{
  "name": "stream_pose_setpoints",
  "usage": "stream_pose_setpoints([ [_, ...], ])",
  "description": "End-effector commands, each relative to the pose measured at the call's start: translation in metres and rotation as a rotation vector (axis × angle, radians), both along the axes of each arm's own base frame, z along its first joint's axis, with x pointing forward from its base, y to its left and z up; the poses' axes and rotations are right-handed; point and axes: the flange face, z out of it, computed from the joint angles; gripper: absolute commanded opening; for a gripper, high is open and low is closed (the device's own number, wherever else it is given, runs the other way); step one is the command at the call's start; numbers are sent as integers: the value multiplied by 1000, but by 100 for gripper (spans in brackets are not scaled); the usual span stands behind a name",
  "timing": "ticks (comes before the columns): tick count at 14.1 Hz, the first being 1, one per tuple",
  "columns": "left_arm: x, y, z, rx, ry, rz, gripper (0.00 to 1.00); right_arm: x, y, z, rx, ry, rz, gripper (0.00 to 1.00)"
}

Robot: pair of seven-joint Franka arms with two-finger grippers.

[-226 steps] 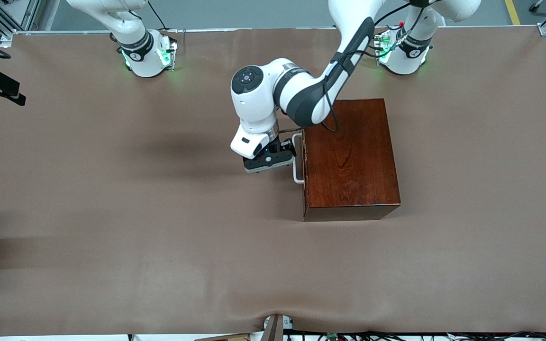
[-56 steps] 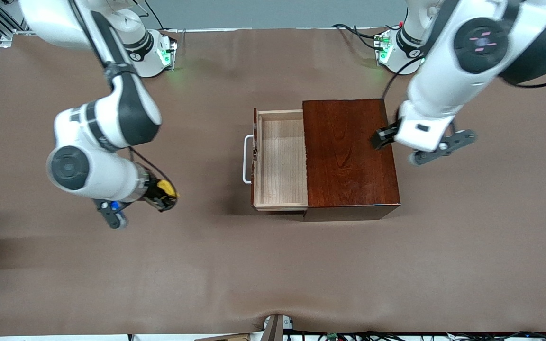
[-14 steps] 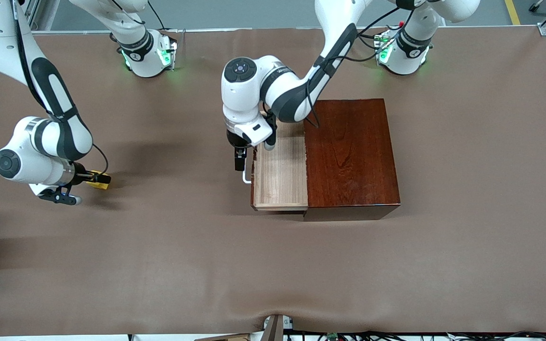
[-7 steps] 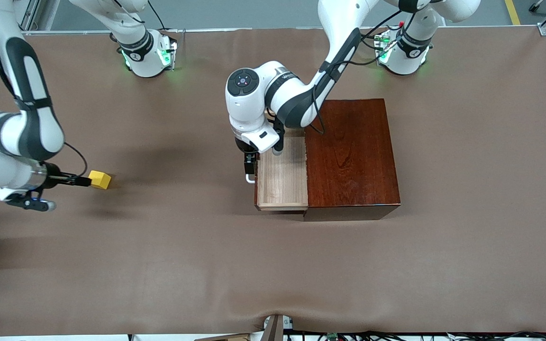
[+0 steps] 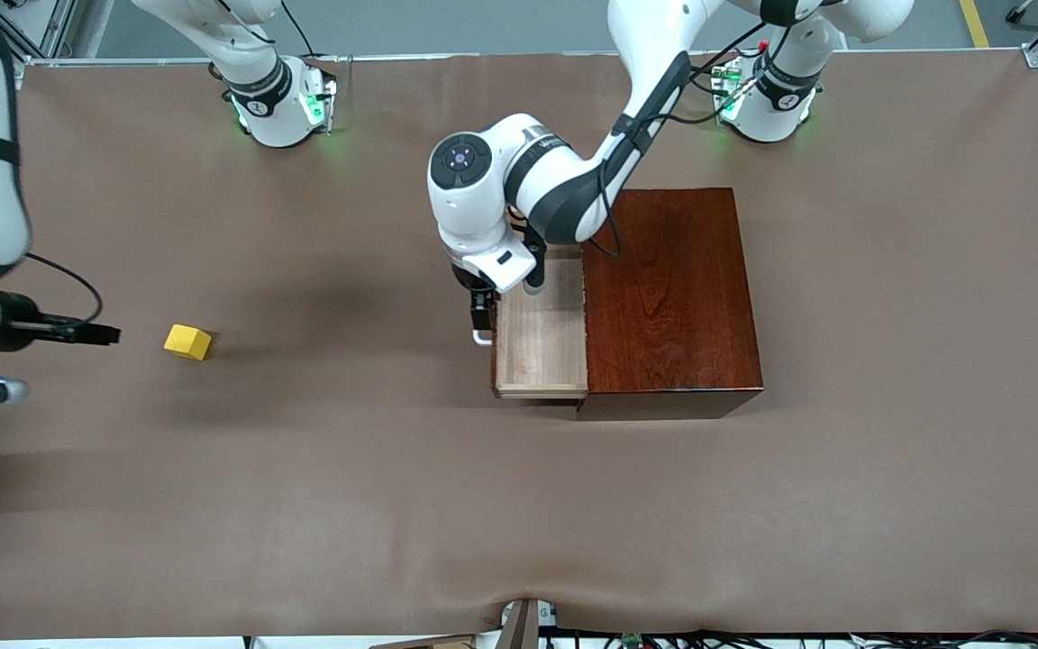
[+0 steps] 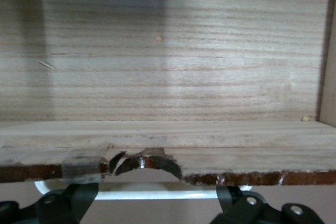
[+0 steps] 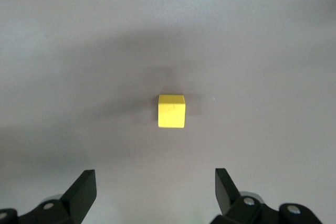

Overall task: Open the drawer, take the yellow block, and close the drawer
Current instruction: 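Push the drawer shut into the box with the left gripper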

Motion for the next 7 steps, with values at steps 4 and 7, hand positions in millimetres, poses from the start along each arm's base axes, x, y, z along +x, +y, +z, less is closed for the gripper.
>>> stream_pose_setpoints([
  [4, 12, 48, -7, 146, 126, -29, 100, -24, 63, 131, -13, -72, 103, 100],
  [7, 27, 71, -8, 180, 161, 2, 100, -56, 91, 182, -19, -105, 145, 100],
])
